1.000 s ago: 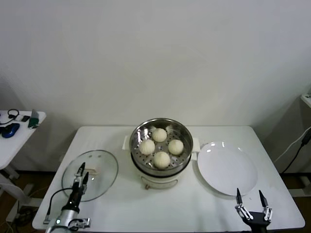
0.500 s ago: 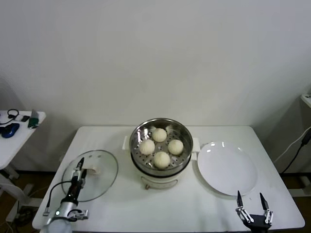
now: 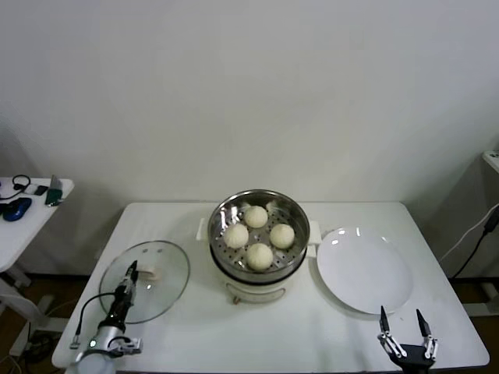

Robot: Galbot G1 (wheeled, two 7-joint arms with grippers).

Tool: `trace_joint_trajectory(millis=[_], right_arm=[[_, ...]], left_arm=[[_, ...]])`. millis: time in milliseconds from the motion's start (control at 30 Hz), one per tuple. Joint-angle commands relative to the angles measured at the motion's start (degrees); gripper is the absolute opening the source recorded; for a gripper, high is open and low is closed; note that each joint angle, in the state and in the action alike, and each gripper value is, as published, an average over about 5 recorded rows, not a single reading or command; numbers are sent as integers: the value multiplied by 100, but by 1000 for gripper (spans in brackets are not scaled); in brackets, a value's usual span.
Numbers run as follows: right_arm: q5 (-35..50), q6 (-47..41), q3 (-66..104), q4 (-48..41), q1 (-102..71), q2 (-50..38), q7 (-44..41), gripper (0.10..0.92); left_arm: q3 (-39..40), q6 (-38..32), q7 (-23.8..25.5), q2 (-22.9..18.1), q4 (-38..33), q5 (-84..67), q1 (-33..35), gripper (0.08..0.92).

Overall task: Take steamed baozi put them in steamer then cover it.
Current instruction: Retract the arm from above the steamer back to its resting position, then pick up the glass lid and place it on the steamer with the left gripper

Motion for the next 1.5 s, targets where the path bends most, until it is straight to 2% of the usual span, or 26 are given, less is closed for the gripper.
trace_joint_trajectory(millis=[33,167,267,400,533,733,900,1067,1233,1500], right_arm=[[-17,20,-7,-6,-12,13,-10,823],[-85,26,41,-14,-1,121,-59,823],[-119,22,46,-13,9,164,-70,823],[-157,-2,53,-14,16,173,-51,823],[-222,-40,81,-34,43,169,-11,823],[-297,-59,108,-66,88,177,23,823],[-341,-48,117,-96,88,180,66,823],[-421,-39,101,-116,101,196,98,823],[-546,-41,88,-112,129,219,107,823],[-592,-9,37,-197,279,245,112,823]], left_arm=[[6,-56,0,-4,104,-35,-76,289],[-1,-72,-1,-2,116,-70,-78,178],[0,-57,21,7,-54,-224,-39,133],[73,233,369,158,-894,-868,185,131],[198,856,999,459,-2080,-1829,477,131],[227,1850,1747,926,-3441,-2555,747,131],[368,2549,2156,1303,-4179,-2554,782,131],[1069,3455,2625,1580,-4739,-2278,387,131],[2033,4150,3126,1453,-5030,-1487,-20,131],[3376,4626,3932,472,-4912,-200,-780,131]])
